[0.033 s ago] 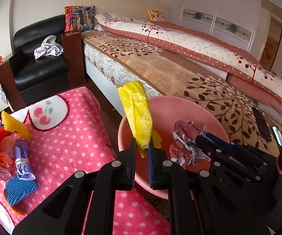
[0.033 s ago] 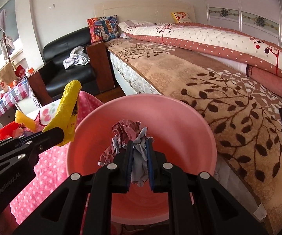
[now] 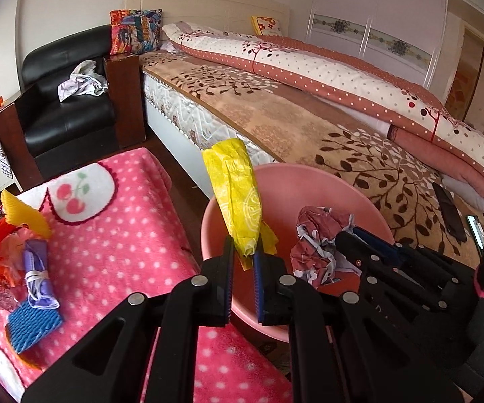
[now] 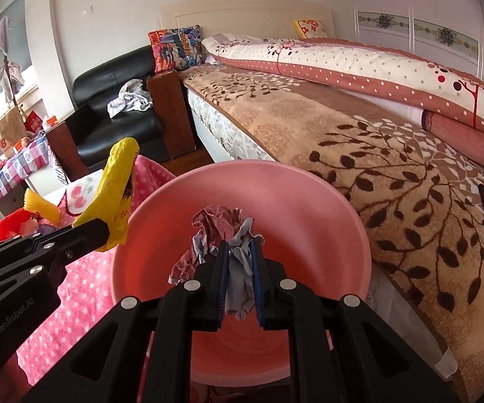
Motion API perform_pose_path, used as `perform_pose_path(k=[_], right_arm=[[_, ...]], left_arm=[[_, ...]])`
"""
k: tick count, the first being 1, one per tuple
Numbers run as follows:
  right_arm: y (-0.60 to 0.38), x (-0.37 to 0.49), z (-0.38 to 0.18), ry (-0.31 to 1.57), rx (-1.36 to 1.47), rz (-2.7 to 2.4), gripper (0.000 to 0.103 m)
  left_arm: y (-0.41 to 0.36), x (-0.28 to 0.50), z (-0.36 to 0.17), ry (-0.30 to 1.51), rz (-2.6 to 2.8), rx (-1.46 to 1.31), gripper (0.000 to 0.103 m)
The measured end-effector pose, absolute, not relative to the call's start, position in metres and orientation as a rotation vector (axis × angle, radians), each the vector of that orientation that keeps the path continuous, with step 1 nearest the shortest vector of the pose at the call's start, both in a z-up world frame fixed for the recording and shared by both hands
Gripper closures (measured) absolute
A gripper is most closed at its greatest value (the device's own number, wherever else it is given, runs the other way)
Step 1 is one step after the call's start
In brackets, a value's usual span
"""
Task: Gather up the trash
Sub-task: 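Carry both items over the pink basin and open both tools to drop them, then withdraw both tools from the basin back toward the table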
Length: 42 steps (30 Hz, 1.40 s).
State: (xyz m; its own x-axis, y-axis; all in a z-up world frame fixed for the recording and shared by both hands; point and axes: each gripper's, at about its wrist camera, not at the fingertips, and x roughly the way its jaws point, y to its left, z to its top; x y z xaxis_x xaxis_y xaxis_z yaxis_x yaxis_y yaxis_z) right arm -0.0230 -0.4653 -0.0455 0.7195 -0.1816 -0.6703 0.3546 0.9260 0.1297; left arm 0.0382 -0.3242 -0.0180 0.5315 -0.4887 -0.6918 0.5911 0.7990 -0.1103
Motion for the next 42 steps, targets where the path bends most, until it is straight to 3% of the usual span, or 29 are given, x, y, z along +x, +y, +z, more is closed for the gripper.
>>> perform_pose_path(k=[7, 10, 15, 17, 26, 42], right_arm=[[-0.471, -0.022, -0.05, 0.713, 0.253, -0.328, 0.088], [-0.473, -0.024, -0.048, 0.704, 0.25, -0.343, 0.085], [-0.473, -0.03, -0.043, 0.684, 0.238, -0.355, 0.07], [-0.472, -0.032, -0.041, 0.677, 0.23, -0.356, 0.063], [-0.458, -0.049, -0.027, 0.621, 0.208, -0.339, 0.05], [-0.399, -0.067, 0.0, 0.543, 0.193, -0.222, 0.042]], left_arm=[[-0.329, 0.031, -0.015, 0.727, -0.683, 0.148, 0.093], [-0.333, 0.027, -0.011, 0.706, -0.696, 0.159, 0.088], [-0.334, 0.021, -0.005, 0.679, -0.713, 0.153, 0.071], [-0.333, 0.019, -0.001, 0.667, -0.707, 0.15, 0.07], [-0.315, 0.01, 0.011, 0.627, -0.654, 0.145, 0.07], [-0.255, -0.002, 0.039, 0.576, -0.52, 0.098, 0.07]])
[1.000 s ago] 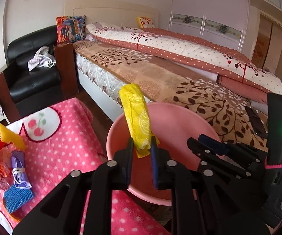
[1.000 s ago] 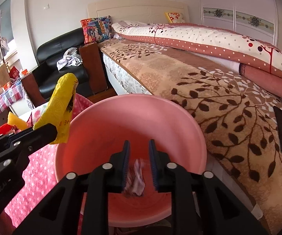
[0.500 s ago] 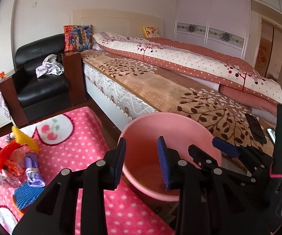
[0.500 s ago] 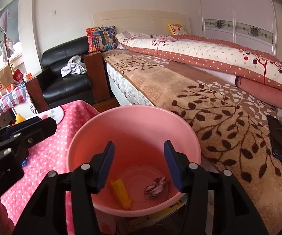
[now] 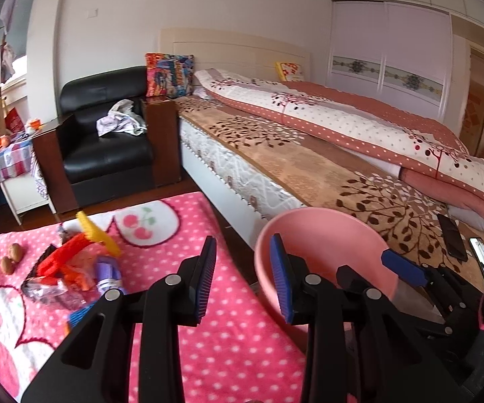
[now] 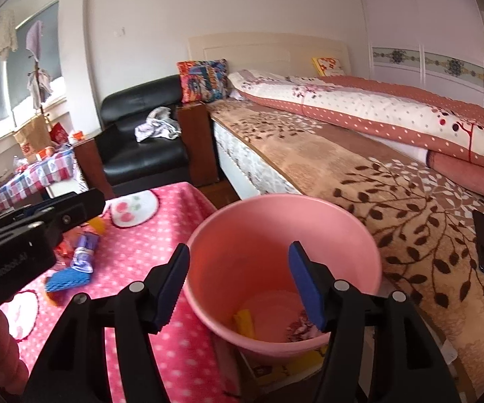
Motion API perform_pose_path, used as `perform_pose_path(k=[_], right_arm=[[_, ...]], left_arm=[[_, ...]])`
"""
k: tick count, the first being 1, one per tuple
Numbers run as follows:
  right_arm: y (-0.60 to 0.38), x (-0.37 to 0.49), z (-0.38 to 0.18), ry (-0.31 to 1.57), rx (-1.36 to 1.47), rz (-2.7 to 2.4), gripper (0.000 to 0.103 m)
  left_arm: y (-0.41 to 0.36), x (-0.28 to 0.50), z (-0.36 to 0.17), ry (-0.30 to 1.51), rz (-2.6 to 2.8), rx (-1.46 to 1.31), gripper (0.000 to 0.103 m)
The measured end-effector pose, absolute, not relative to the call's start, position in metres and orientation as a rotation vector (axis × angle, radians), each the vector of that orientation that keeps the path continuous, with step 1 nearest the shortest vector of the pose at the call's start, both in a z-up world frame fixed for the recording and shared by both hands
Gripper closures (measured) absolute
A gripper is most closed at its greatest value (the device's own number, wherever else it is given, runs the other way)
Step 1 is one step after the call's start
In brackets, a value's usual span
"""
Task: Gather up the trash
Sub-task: 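Withdraw both tools from the basin back toward the table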
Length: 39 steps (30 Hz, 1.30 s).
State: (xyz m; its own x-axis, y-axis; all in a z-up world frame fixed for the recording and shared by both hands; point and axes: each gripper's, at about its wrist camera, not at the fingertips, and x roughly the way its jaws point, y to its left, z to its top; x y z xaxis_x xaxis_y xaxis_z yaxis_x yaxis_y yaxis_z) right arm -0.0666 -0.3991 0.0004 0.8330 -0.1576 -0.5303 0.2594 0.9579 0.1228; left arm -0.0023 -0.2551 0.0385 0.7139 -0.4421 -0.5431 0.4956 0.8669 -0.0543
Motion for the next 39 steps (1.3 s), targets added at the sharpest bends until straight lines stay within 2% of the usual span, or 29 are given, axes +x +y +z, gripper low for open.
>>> perform_pose_path(k=[12, 39], right_arm=[[-0.345, -0.057, 0.01, 0.538, 0.166, -0.096, 0.041], [-0.246, -0.021, -0.001, 0.565, 0.095, 0.136, 0.041]], left_arm=[[-0.192, 0.002, 0.05, 0.585, -0.4, 0.042, 0.07], [-0.076, 0.016, 0.026, 0.603, -0.092, 0.01, 0.07]])
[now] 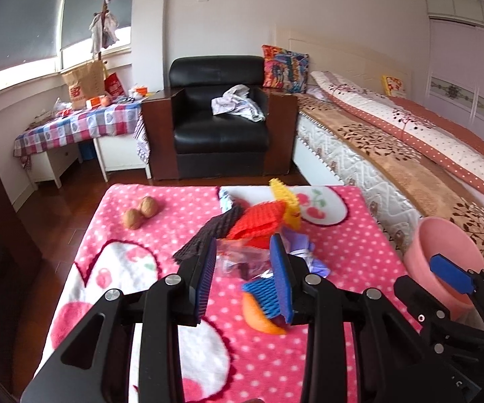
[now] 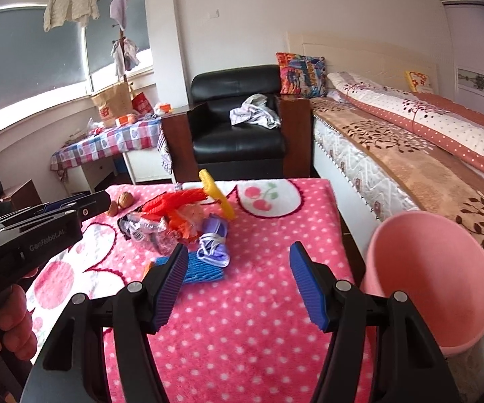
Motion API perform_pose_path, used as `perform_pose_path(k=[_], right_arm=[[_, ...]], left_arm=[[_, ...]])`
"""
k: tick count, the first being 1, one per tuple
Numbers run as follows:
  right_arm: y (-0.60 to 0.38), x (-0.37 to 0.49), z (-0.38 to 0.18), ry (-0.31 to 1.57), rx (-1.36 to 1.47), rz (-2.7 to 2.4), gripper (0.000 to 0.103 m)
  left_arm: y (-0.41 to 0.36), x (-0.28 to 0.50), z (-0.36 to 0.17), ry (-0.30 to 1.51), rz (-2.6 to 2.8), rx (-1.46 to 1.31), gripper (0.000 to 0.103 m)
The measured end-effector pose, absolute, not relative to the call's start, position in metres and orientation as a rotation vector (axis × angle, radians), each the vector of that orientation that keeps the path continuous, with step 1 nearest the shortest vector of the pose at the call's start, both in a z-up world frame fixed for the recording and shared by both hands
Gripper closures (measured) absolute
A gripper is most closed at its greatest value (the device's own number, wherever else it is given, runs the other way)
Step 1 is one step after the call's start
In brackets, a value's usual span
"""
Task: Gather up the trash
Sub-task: 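Withdraw both tools from the basin back toward the table, then grasp the black mesh scrubber with the left tool while the right tool grasps the red mesh net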
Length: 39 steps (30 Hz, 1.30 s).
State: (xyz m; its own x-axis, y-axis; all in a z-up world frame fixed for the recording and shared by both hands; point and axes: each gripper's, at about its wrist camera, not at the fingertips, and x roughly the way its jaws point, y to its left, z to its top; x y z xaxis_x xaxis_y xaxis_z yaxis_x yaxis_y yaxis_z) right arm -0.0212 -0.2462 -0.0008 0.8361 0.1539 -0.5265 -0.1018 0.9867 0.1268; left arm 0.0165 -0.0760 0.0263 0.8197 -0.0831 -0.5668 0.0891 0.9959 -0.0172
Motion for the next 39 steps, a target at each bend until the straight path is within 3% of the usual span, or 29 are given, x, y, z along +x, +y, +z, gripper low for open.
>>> perform_pose_path(k=[15, 24, 32, 39], right_arm=[[-0.225, 0.0, -0.025, 0.645, 0.085, 0.201, 0.041], [-0.214, 0.015, -0.035, 0.68, 0.082, 0.242, 0.041], [-0.217, 0.033, -0.018, 0.667, 0.105, 0.257, 0.041], [-0.213, 0.057, 0.003, 0.645, 0.141, 0.289, 0.041]], left_arm=[[-0.012, 0.02, -0.009, 0.709, -0.06, -0.073, 0.07], [-0.012, 0.038, -0.006, 0.699, -0.134, 0.001, 0.07], [-0.013, 0.093, 0.007, 0.749, -0.212, -0.102, 0.07], [-0.023, 0.12, -0.032, 0.874, -0.237, -0.121, 0.07]])
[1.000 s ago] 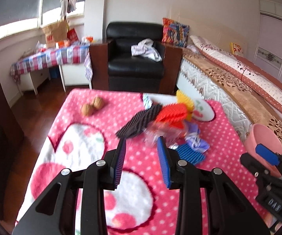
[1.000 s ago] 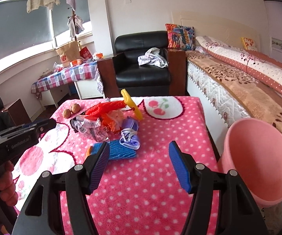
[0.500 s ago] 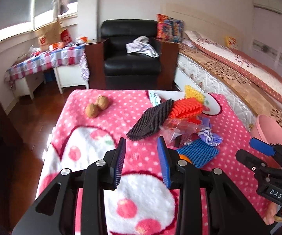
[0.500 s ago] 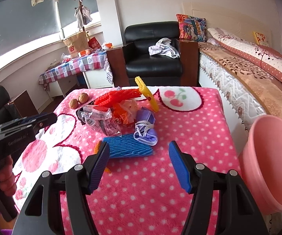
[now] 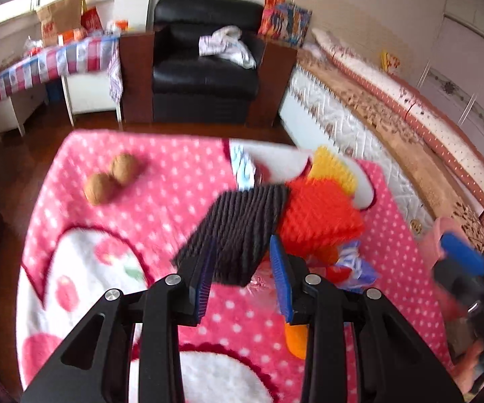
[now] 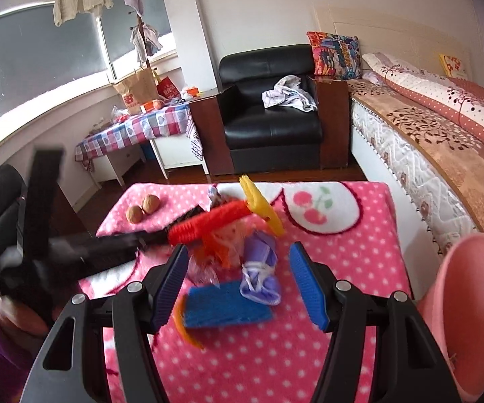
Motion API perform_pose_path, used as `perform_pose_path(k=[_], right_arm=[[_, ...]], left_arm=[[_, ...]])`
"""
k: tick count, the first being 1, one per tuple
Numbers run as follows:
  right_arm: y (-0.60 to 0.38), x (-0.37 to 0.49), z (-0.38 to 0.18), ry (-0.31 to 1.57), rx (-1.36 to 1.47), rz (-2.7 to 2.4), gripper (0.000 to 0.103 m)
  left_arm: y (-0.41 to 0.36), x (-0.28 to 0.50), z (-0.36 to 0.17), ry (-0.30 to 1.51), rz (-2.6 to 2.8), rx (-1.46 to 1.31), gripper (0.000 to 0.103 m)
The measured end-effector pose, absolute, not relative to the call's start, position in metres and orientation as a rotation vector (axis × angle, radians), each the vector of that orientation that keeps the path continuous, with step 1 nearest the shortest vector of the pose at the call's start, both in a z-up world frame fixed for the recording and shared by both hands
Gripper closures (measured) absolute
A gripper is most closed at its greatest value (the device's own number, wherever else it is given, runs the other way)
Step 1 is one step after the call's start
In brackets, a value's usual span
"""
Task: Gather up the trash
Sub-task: 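Grasp the black mesh scrubber with the left tool while the right tool grasps the red mesh net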
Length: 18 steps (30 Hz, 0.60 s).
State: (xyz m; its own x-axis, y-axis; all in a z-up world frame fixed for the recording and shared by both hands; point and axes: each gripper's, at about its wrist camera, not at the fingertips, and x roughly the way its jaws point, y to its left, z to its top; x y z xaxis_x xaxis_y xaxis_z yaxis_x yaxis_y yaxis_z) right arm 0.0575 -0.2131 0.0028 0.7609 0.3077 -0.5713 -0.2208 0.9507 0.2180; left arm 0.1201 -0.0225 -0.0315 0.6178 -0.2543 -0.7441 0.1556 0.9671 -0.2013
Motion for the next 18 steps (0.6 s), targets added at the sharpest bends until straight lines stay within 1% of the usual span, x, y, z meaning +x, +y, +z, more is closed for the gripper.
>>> perform_pose_path(k=[1, 3, 6, 10, 15, 16, 18], right_arm=[[-0.213, 0.061, 0.003, 0.649, 0.15, 0.296, 0.041], [-0.21, 0.068, 0.003, 0.662, 0.167, 0.313, 0.041], [-0.202, 0.08, 0.001, 0.689, 0.195, 0.343, 0.041], [-0.188, 0.096, 0.0, 0.728, 0.241, 0.384, 0.042], [-0.174, 0.119, -0.01, 0.791, 0.256, 0.348, 0.047], [-0.173, 0.123, -0.013, 0.806, 0.265, 0.337, 0.051], [-0.172, 0.127, -0.019, 0.829, 0.276, 0.323, 0.064]], left_arm=[[-0.023, 0.119, -0.037, 0.884, -0.247, -0.124, 0.07], [-0.022, 0.114, -0.044, 0.887, -0.255, -0.124, 0.087], [-0.016, 0.109, -0.047, 0.88, -0.25, -0.157, 0.091], [-0.009, 0.097, -0.04, 0.836, -0.236, -0.177, 0.093], [-0.005, 0.085, -0.029, 0.8, -0.237, -0.186, 0.093], [-0.004, 0.081, -0.027, 0.792, -0.236, -0.186, 0.093], [-0.001, 0.076, -0.024, 0.781, -0.235, -0.189, 0.093]])
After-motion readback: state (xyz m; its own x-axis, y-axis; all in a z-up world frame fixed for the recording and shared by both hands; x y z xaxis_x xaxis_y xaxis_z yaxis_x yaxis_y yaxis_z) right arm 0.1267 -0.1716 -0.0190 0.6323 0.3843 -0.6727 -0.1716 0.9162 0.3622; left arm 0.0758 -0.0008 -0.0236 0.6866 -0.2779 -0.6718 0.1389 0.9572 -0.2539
